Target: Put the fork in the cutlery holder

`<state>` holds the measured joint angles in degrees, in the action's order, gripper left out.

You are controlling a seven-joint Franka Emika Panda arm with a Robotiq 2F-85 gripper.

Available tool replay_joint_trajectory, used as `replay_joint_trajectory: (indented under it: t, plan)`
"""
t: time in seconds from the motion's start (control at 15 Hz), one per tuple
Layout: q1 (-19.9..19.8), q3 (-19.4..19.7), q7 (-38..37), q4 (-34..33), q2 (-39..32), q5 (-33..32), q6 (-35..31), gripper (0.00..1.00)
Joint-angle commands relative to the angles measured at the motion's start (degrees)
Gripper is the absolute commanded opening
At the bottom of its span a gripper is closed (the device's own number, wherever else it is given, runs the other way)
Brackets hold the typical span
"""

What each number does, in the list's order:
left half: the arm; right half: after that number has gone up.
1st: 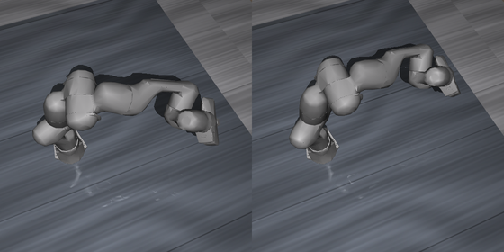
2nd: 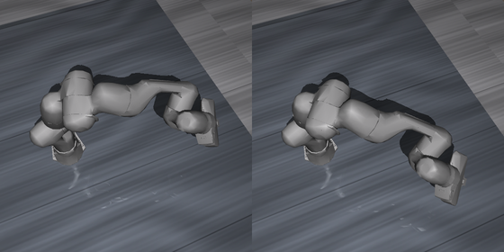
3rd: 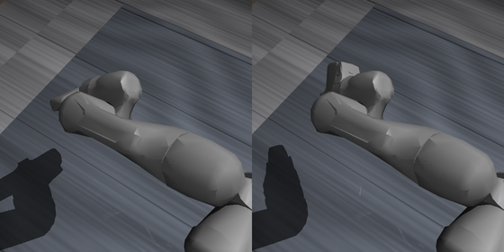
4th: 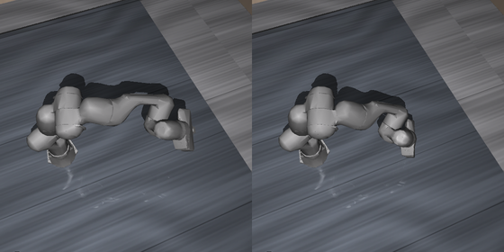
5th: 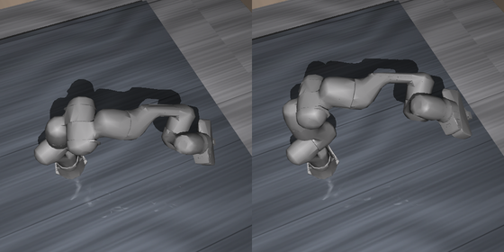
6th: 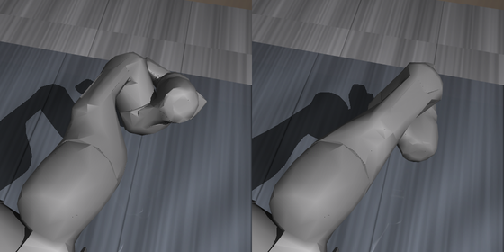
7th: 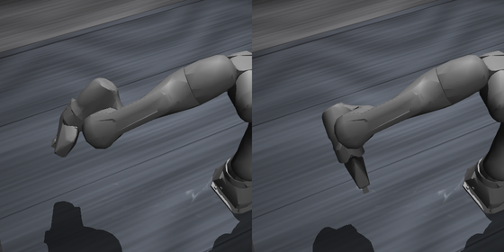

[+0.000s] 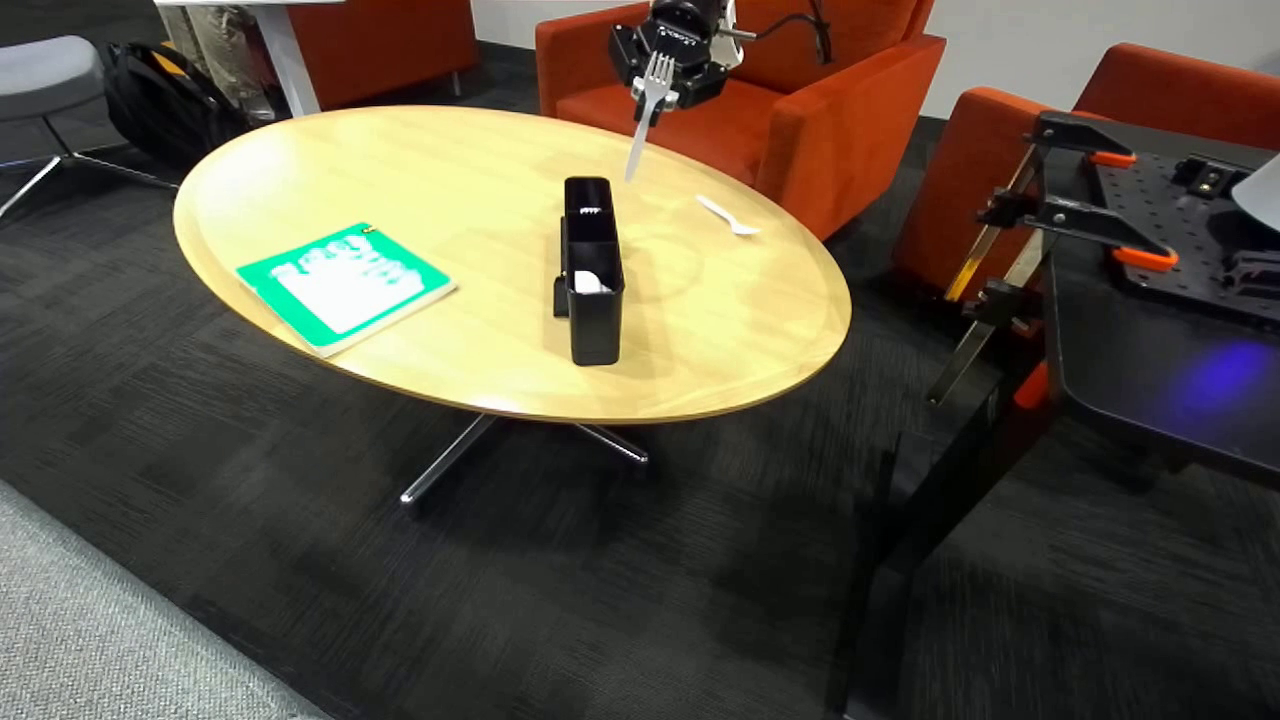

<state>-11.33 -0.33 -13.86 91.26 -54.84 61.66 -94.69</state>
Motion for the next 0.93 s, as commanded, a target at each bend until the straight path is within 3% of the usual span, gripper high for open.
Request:
replay_joint_trajectory:
  t: [0.0, 0.87]
  plan:
    - [0.72, 0.68, -2.07, -4.08, -4.04, 3.91, 0.55, 0.03]
    - [1.87, 0.78, -3.04, -11.32, -13.60, 13.83, -4.19, 0.03]
